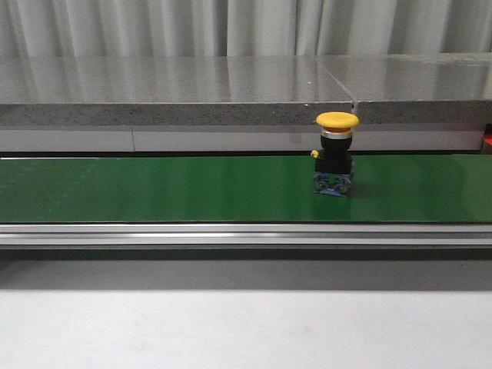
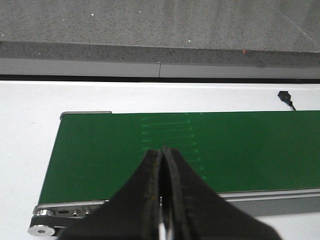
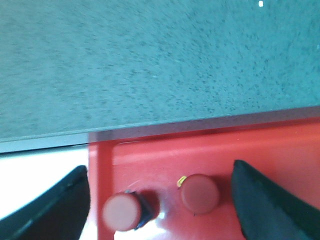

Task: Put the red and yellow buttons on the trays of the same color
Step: 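Move the right gripper over the yellow button arriving on the belt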

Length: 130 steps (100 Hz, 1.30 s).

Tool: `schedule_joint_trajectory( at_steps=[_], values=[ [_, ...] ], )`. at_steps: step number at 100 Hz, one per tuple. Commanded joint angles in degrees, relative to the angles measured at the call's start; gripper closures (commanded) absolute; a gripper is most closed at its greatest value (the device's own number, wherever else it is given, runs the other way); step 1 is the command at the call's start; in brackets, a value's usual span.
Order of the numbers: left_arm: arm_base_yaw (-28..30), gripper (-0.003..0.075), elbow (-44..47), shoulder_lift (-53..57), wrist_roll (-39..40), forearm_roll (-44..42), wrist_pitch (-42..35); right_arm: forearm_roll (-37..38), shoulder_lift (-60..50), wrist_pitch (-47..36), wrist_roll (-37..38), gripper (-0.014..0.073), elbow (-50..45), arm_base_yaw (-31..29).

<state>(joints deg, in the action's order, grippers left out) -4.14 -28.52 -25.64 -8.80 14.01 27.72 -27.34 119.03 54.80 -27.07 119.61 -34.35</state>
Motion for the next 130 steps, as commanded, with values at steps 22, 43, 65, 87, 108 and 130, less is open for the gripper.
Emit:
schedule_joint_trajectory(
  at_steps=[22,43,65,87,108,130],
  values=[
    [-0.4,0.0739,-1.6,-0.2,0.0,0.9,-4.2,-2.0,-15.8,7.5,-2.1,0.0013,-4.5,1.0],
    [-0.4,0.0739,-1.6,-0.2,0.0,0.9,-4.2,-4.5,-28.1,6.7,-6.4,0.0013,-20.4,2.4],
    [-0.4,0.0739,-1.6,-0.2,0.0,0.9,-4.2,-6.0,-42.2,2.2,-10.1,0.0013,-40.5,4.1],
    [-0.4,0.0739,-1.6,-0.2,0.0,0.9,-4.2,-6.0,-52.1,0.1,-12.5,0.0013,-55.7,9.2],
    [-0.4,0.0739,-1.6,-0.2,0.0,0.9,-4.2,-4.5,-53.2,-1.3,-12.5,0.0013,-63.4,17.0],
    [-0.4,0.0739,-1.6,-0.2,0.0,0.9,-4.2,-0.9,-51.6,-8.2,-12.5,0.0013,-66.3,25.1]
  ],
)
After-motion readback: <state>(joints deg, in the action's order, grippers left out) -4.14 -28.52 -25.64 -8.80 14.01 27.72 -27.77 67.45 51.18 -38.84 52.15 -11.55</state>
